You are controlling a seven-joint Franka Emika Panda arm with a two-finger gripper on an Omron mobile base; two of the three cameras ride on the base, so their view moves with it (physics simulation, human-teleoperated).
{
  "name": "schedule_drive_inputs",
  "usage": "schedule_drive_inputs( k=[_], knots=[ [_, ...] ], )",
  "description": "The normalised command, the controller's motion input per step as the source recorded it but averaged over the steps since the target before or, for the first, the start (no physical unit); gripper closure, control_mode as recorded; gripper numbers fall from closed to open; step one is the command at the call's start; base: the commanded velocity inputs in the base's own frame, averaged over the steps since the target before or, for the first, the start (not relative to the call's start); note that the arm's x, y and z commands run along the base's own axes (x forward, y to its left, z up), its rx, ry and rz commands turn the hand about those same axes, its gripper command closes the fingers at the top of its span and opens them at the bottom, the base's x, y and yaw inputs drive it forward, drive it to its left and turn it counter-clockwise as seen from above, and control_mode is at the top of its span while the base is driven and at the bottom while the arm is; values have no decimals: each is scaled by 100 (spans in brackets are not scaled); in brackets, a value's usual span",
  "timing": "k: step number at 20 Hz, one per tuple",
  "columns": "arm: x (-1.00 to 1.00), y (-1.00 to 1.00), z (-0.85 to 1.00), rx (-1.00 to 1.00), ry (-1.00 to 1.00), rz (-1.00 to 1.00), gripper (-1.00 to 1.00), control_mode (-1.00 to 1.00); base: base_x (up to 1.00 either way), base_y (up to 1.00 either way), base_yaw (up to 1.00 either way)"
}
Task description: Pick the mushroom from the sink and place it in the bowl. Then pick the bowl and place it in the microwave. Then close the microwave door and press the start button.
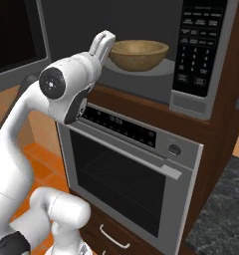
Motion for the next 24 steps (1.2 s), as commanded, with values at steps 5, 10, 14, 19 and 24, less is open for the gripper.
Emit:
schedule_drive_inputs(
  k=[5,10,14,19,24],
  knots=[
    [-100,29,30,0,-2,16,-100,-100,0,0,0],
    [-100,19,6,0,3,19,-100,-100,0,0,0],
    [-100,17,0,1,-5,13,-100,-100,0,0,0],
    [-100,22,-15,14,0,12,-100,-100,0,0,0],
    [-100,42,-12,5,5,17,-100,-100,0,0,0]
  ],
)
